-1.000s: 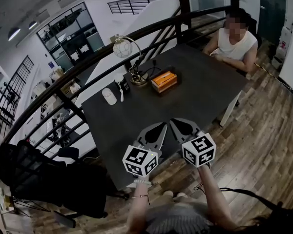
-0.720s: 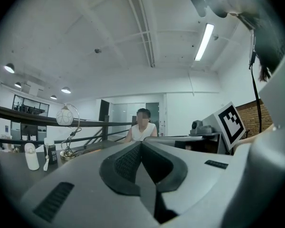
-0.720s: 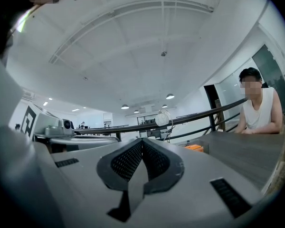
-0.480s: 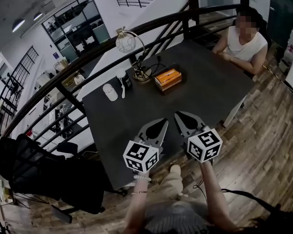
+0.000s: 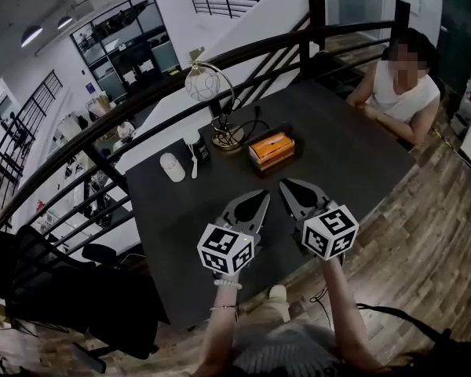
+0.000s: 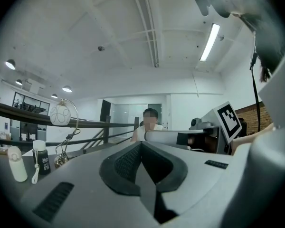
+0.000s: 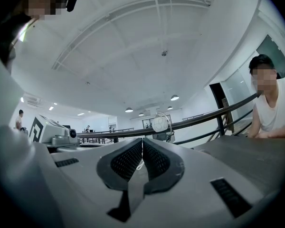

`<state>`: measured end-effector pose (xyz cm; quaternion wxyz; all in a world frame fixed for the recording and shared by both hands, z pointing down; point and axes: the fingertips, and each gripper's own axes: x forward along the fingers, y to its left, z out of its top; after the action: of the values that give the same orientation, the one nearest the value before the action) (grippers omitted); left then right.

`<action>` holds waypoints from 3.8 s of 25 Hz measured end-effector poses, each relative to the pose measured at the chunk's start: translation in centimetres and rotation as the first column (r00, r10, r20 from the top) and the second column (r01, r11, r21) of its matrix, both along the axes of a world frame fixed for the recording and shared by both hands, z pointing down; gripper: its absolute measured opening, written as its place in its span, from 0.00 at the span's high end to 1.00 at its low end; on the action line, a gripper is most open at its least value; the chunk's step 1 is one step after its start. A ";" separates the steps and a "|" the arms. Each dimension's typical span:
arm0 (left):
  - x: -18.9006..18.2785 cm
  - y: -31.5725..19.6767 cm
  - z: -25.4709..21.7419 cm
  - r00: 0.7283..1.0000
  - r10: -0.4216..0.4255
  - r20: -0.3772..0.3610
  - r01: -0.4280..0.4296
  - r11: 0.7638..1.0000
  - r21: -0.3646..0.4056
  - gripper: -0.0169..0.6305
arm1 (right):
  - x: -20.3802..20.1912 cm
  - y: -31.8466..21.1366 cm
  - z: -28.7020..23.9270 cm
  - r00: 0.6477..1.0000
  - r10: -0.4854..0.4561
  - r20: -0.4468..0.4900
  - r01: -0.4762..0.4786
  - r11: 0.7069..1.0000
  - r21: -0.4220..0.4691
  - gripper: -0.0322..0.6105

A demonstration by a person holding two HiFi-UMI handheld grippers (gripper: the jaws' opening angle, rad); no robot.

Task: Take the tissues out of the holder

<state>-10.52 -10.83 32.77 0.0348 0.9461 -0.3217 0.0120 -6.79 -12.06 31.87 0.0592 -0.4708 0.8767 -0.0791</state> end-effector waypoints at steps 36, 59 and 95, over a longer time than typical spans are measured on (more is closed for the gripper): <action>2.4 -19.2 6.1 0.931 -0.353 0.097 0.364 0.919 -0.149 0.96 | 1.4 -22.5 8.9 0.598 -0.640 -0.482 0.549 0.766 -0.335 0.79; 0.5 -23.0 11.0 0.941 -0.314 0.130 0.337 0.907 -0.251 0.96 | 0.5 -25.4 21.1 0.063 -0.762 -0.645 0.466 0.594 -0.656 0.82; 0.9 -17.4 3.3 0.954 -0.297 0.031 0.298 0.945 -0.131 0.96 | 3.8 -20.9 3.7 0.491 -0.586 -0.645 0.577 0.773 -0.263 0.92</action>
<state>-9.62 -28.23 36.07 0.0980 0.8822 -0.4594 0.0336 -2.97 -32.97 35.59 -0.3074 -0.1412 0.9373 0.0834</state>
